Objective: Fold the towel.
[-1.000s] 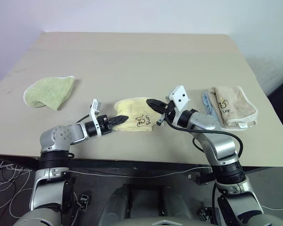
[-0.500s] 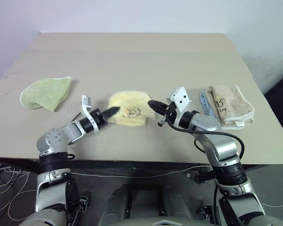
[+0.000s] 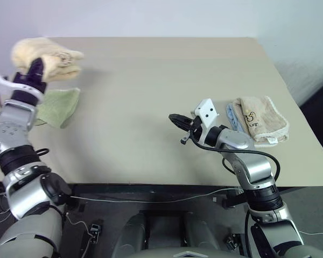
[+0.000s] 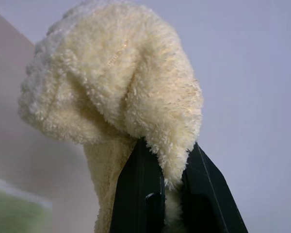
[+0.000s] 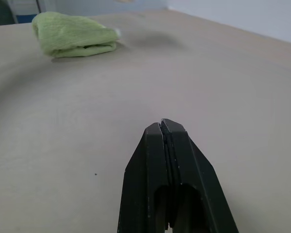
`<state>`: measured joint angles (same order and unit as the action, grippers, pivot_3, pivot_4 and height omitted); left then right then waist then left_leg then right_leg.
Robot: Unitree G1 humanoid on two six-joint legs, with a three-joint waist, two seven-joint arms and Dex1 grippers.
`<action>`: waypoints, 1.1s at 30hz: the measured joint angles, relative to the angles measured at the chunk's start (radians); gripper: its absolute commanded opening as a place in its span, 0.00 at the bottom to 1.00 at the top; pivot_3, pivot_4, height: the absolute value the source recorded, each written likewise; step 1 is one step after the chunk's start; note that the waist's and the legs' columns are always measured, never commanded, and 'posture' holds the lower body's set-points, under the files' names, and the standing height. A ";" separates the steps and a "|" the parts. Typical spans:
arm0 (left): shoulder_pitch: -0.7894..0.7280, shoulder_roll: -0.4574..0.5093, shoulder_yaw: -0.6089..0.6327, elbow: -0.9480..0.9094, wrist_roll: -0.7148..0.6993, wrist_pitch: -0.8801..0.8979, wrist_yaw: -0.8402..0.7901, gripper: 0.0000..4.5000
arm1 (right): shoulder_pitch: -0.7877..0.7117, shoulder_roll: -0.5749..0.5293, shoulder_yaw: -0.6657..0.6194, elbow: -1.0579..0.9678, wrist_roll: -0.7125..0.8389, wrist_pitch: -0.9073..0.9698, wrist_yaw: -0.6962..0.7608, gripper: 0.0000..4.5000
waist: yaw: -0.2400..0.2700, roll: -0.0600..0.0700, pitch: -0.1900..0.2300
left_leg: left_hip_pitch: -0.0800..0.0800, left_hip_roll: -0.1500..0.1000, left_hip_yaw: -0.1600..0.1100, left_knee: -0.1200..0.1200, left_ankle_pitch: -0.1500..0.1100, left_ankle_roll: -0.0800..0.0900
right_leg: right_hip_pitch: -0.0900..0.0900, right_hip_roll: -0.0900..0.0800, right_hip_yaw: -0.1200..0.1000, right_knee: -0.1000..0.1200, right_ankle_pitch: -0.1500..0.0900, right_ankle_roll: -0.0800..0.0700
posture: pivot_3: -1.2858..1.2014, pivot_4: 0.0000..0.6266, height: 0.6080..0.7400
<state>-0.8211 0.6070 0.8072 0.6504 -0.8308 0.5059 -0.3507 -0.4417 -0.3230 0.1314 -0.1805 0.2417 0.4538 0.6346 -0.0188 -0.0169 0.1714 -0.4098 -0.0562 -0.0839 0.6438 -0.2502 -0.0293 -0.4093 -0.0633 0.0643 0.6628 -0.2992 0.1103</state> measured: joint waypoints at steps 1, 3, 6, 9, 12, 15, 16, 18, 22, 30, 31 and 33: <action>0.015 0.010 0.002 0.025 0.004 -0.016 0.001 0.00 | 0.000 0.001 0.000 0.000 0.000 0.000 0.000 0.00 | 0.001 0.000 0.000 | 0.000 0.000 0.000 0.000 0.000 0.000 | 0.000 0.000 0.000 0.000 0.000 0.000 | 0.52 0.24 1.00; 0.052 0.014 0.006 0.065 0.012 -0.031 0.001 0.00 | -0.001 0.001 0.001 0.001 0.000 -0.001 0.000 0.00 | 0.007 0.000 0.000 | 0.000 -0.001 0.000 0.000 0.000 0.000 | 0.001 -0.001 0.000 0.000 0.000 0.000 | 0.52 0.24 1.00; 0.116 -0.005 0.006 0.102 0.014 -0.030 0.015 0.00 | -0.001 0.002 0.001 0.002 0.000 -0.002 0.001 0.00 | 0.007 -0.002 0.000 | 0.000 -0.001 -0.001 0.001 0.000 0.000 | 0.001 -0.001 -0.001 0.000 0.000 0.000 | 0.52 0.24 1.00; 0.166 -0.033 0.010 0.101 0.008 -0.015 0.033 0.00 | -0.001 0.002 0.001 0.004 -0.001 -0.002 0.001 0.00 | 0.004 -0.002 0.000 | 0.000 0.000 -0.001 0.000 0.000 0.000 | 0.000 -0.001 -0.001 0.000 0.000 0.000 | 0.52 0.24 1.00; 0.190 -0.038 0.022 0.085 -0.012 -0.003 0.046 0.20 | -0.001 0.001 0.001 0.005 -0.001 -0.002 0.001 0.00 | 0.002 -0.002 0.000 | 0.000 0.000 -0.001 0.000 0.000 0.000 | 0.000 -0.001 0.000 0.000 0.000 0.000 | 0.52 0.24 1.00; 0.205 -0.041 0.031 0.059 -0.035 0.017 0.048 0.42 | -0.001 0.000 0.001 0.006 -0.001 -0.002 0.002 0.00 | 0.001 -0.002 0.000 | 0.000 0.000 0.000 0.000 0.000 0.000 | 0.000 -0.001 0.000 0.000 0.000 0.000 | 0.52 0.24 1.00; 0.210 -0.041 0.034 0.052 -0.045 0.021 0.048 0.50 | -0.001 0.000 0.001 0.006 -0.001 -0.002 0.002 0.00 | 0.001 -0.002 0.000 | 0.000 0.000 0.000 0.000 0.000 0.000 | 0.000 -0.001 0.000 0.000 0.000 0.000 | 0.52 0.24 1.00; 0.216 -0.041 0.043 0.044 -0.059 0.031 0.048 0.65 | -0.001 0.000 0.001 0.008 -0.001 -0.002 0.003 0.00 | 0.001 -0.002 0.000 | 0.000 0.000 0.000 0.000 0.000 0.000 | 0.000 -0.001 0.000 0.000 0.000 0.000 | 0.52 0.24 1.00; 0.234 -0.041 0.067 0.022 -0.098 0.047 0.049 0.94 | -0.001 0.000 0.001 0.011 -0.001 -0.003 0.006 0.00 | 0.000 -0.002 0.000 | 0.000 0.000 0.000 0.000 0.000 0.000 | 0.000 -0.001 0.000 0.000 0.000 0.000 | 0.52 0.24 1.00; 0.419 -0.061 0.073 -0.192 -0.168 0.148 0.072 1.00 | -0.001 0.001 0.003 0.013 -0.001 -0.004 0.008 0.00 | -0.002 -0.001 0.000 | 0.000 0.000 0.000 -0.001 0.000 0.000 | 0.000 -0.001 0.001 0.000 0.000 0.000 | 0.52 0.24 1.00; 0.449 -0.069 0.072 -0.228 -0.175 0.165 0.071 1.00 | -0.002 0.002 0.004 0.014 -0.001 -0.004 0.009 0.00 | -0.002 -0.001 0.000 | 0.000 0.000 0.000 -0.001 0.000 0.000 | 0.000 -0.001 0.001 0.000 0.000 0.000 | 0.52 0.24 1.00; 0.531 -0.100 0.065 -0.338 -0.203 0.208 0.061 1.00 | -0.002 0.002 0.004 0.016 -0.001 -0.004 0.009 0.00 | -0.001 -0.001 0.000 | 0.000 0.000 0.000 -0.001 0.000 0.000 | 0.000 -0.001 0.002 0.000 0.000 0.000 | 0.52 0.24 1.00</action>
<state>-0.2897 0.5067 0.8719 0.3126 -1.0335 0.7139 -0.2894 -0.4433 -0.3212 0.1351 -0.1641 0.2404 0.4500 0.6437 -0.0198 -0.0182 0.1712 -0.4097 -0.0559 -0.0835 0.6431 -0.2505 -0.0291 -0.4093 -0.0644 0.0660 0.6628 -0.2992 0.1102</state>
